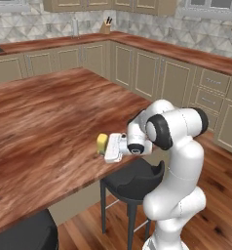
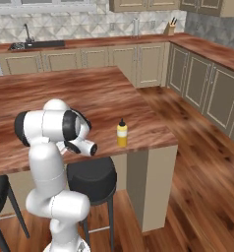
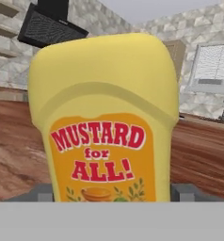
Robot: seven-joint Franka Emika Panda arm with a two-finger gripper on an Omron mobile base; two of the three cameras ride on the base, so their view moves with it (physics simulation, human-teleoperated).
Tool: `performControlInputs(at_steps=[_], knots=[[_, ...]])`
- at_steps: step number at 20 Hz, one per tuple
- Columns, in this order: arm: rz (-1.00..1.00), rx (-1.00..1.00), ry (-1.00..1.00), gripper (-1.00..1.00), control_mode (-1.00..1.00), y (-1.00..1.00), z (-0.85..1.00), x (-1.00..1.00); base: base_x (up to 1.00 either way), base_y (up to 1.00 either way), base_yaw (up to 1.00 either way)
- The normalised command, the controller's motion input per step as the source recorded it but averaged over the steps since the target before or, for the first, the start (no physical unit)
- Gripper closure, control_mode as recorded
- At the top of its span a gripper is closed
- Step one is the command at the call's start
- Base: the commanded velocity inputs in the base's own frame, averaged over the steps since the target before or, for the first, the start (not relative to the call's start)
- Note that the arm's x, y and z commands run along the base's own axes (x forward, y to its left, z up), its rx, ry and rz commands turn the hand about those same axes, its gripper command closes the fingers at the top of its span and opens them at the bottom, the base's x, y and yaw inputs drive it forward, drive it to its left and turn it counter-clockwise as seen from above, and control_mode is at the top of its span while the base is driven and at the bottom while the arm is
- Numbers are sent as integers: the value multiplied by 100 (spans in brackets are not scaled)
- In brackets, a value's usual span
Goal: The dining table condiment station is running low on mustard. Refill the condiment station by opening the cabinet and taking the mustard from the cabinet and placing it on the dining table.
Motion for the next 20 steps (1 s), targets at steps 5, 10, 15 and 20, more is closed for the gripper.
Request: performControlInputs(at_steps=[5,10,15,20], knots=[[-16,-1,18,100,-100,-27,-26,13,0,0,0],[-9,0,6,100,-100,-8,-13,8,0,0,0],[-1,0,-3,100,-100,-3,-22,-2,0,0,0],[0,0,-12,-100,-100,-6,-2,-23,0,0,0]])
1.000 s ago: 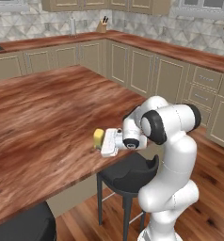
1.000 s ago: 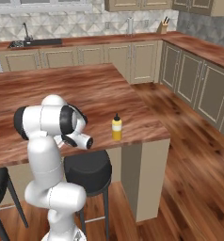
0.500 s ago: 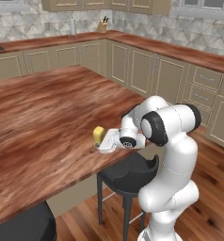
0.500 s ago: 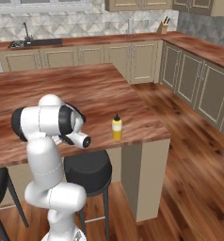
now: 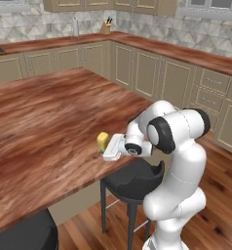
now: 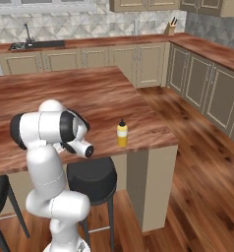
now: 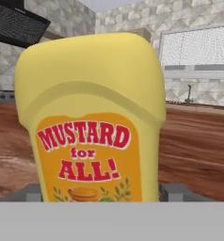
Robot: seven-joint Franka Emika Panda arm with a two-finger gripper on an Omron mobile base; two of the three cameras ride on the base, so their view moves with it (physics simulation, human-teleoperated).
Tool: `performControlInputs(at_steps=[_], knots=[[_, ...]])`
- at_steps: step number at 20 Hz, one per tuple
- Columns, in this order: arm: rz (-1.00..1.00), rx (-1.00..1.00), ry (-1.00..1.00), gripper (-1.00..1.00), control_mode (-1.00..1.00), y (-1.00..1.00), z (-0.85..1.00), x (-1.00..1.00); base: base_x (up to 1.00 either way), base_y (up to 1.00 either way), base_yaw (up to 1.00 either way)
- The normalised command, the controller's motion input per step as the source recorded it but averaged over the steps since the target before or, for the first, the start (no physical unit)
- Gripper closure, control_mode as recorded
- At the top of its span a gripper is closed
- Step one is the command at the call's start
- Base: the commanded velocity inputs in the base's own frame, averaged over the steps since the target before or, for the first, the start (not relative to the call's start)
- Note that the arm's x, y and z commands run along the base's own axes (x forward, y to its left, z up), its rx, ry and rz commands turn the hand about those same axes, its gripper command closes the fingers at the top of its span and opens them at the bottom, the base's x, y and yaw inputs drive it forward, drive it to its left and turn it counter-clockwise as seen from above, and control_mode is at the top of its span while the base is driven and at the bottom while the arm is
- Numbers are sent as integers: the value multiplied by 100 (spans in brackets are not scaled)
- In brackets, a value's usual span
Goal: The dining table condiment station is running low on mustard. Refill the condiment station by opening the cabinet and taking the mustard from the cabinet and placing it on the dining table.
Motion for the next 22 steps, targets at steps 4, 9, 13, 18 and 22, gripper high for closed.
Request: performControlInputs(at_steps=[4,9,13,18,22], knots=[[0,0,-2,-100,-100,-10,0,0,0,0,0],[0,0,0,-100,-100,-11,0,0,0,0,0],[0,0,0,-100,-100,-6,6,0,0,0,0],[0,0,1,-100,-100,0,17,0,0,0,0],[-2,0,4,-100,-100,0,23,0,0,0,0]])
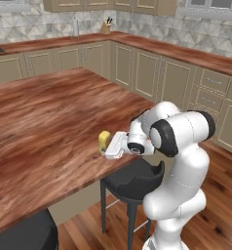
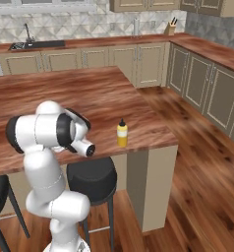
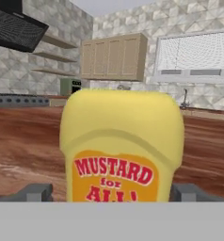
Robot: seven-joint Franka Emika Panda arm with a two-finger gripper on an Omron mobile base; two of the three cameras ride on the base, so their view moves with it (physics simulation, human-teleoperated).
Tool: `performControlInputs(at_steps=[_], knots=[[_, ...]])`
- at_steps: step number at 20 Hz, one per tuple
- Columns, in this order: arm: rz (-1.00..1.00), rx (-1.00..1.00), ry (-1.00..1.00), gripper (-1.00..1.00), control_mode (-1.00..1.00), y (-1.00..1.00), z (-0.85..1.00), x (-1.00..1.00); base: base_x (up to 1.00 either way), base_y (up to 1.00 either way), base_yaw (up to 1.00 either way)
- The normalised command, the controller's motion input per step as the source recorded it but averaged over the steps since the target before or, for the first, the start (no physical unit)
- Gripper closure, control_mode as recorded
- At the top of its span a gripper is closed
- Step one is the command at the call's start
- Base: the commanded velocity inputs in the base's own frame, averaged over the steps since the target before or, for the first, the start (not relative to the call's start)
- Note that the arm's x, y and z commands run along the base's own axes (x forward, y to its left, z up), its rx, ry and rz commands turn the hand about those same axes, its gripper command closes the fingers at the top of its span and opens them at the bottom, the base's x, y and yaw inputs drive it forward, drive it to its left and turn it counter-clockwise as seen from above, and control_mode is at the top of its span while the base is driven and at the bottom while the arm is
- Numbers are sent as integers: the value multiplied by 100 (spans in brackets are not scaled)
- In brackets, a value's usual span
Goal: The dining table condiment station is running low on mustard. Refill the condiment station by opening the cabinet and taking the mustard from the cabinet and placing it on the dining table.
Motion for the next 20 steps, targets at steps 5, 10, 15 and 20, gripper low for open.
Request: performControlInputs(at_steps=[5,10,15,20], knots=[[-3,0,2,-100,-100,0,22,0,0,0,0],[-2,0,0,-100,-100,0,15,-17,0,0,0],[-2,0,0,-100,-100,0,11,-25,0,0,0],[-3,0,0,-100,-100,0,21,-23,0,0,0]])
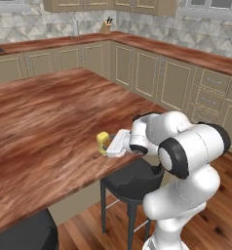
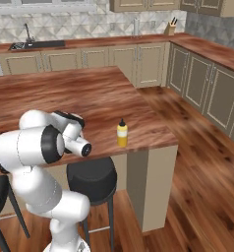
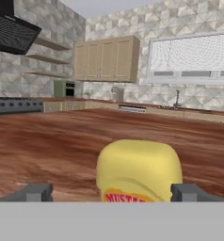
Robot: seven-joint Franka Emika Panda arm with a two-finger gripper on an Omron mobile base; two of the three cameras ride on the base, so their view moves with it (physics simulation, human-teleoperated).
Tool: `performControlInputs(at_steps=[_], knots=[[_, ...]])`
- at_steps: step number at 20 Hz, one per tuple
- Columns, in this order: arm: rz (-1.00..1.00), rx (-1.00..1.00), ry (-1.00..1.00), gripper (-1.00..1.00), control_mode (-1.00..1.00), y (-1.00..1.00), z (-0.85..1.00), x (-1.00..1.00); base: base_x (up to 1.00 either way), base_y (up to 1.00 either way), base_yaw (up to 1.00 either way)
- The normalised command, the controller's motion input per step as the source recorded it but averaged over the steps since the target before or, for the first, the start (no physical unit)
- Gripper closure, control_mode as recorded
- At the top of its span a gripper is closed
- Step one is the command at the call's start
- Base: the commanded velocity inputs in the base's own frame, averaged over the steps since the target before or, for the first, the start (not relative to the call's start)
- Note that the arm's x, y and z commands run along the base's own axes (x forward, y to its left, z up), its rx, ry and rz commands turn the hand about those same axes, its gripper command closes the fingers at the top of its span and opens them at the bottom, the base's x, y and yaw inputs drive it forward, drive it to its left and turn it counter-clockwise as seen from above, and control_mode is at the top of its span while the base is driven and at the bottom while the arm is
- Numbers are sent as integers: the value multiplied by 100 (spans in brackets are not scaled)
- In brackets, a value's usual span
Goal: The dining table condiment station is running low on mustard. Refill the condiment station by opening the cabinet and taking the mustard from the cabinet and placing it on the dining table.
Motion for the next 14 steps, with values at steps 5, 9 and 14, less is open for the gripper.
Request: performControlInputs(at_steps=[5,9,14], knots=[[-2,0,0,-100,-100,0,9,-3,0,0,0],[-1,0,0,-100,-100,0,2,0,0,0,0],[-1,0,0,-100,-100,-4,18,-10,0,0,0]])
